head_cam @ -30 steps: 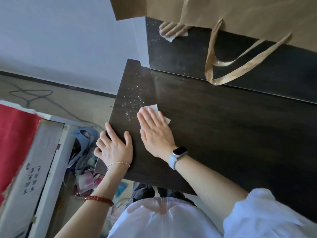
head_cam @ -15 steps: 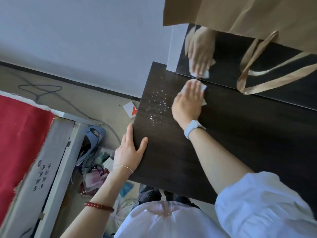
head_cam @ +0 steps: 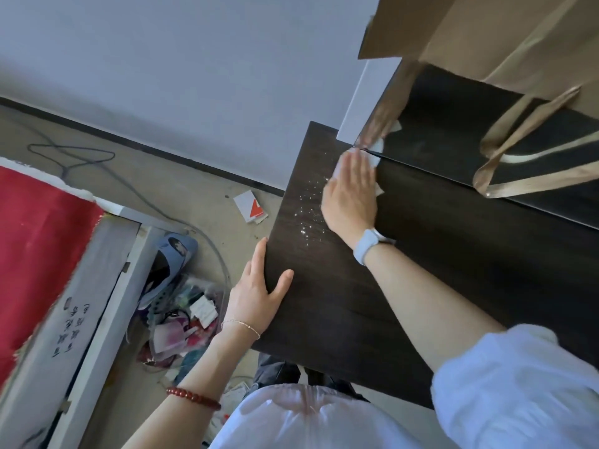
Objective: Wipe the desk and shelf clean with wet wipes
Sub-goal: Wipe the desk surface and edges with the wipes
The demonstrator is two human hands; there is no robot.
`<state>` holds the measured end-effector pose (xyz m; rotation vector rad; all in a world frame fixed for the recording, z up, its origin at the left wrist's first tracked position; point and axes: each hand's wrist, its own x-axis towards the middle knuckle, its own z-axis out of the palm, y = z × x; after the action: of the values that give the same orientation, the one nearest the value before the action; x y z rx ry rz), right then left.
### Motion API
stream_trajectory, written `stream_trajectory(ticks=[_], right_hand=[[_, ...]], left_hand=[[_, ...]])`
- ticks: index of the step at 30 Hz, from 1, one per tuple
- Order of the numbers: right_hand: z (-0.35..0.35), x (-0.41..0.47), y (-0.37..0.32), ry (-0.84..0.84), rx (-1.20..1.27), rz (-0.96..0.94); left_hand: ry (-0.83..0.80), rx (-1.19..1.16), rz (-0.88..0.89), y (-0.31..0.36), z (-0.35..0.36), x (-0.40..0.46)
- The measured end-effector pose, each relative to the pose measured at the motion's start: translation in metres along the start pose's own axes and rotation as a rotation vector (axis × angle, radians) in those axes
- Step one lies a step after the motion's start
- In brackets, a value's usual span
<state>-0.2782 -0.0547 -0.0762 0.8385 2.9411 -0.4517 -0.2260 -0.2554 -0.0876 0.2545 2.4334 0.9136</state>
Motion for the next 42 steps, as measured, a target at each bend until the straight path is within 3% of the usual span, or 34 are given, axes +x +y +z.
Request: stream_trajectory(ticks=[4,8,11,16,18,21,23,27,30,32,34,35,37,39,42], right_hand=[[0.007,0.026,-0.022,-0.037,-0.03,-0.171],[-0.002,0.034,0.01,-0.084,-0.095,-0.414],[-0.007,-0.005,0.032,-0.193,-0.135,-0.532],[-0.004,-0.063,0.038,-0.253,-0.263,-0.918],[-0.006,-0.04,0.036,-0.24,-0.276,-0.827],[-0.006,0.012,0.018,-0.167,-0.173,-0.475],[-0.001,0.018,0.006,-0.118,-0.197,-0.448],[0.007,-0.068,0.015,-0.229,-0.191,-0.89],[-0.002,-0.109,0.03,-0.294,-0.213,-1.055],[-0.011,-0.108,0.025,-0.441,0.036,-0.957],[-0.022,-0.105,0.017,-0.625,0.47,-0.69],[-0.026,-0.105,0.015,-0.621,0.642,-0.552],[-0.031,-0.108,0.018,-0.455,0.834,-0.309],[-0.032,-0.115,0.035,-0.208,0.802,-0.145],[-0.023,-0.13,0.075,0.022,0.416,-0.08]], left_hand=[[-0.018,-0.005,0.005,0.001,0.0,0.001],[-0.015,-0.016,0.014,-0.001,-0.001,0.002],[-0.011,-0.016,0.024,-0.001,-0.001,0.002],[0.001,0.016,0.038,0.0,0.0,0.001],[0.009,0.017,0.035,0.0,0.001,0.001],[0.017,0.022,0.037,-0.001,0.002,0.003],[0.009,0.018,0.032,-0.003,0.002,0.002],[0.016,-0.159,0.012,-0.007,-0.001,0.001],[0.174,-0.383,-0.111,-0.004,-0.008,0.002],[0.297,-0.3,-0.099,0.0,-0.012,-0.002],[0.384,-0.084,0.048,0.006,-0.012,-0.01],[0.415,0.05,0.148,0.009,-0.01,-0.016],[0.398,0.287,0.35,0.014,-0.001,-0.026],[0.225,0.489,0.521,0.023,0.016,-0.035],[-0.019,0.704,0.594,0.032,0.035,-0.04]])
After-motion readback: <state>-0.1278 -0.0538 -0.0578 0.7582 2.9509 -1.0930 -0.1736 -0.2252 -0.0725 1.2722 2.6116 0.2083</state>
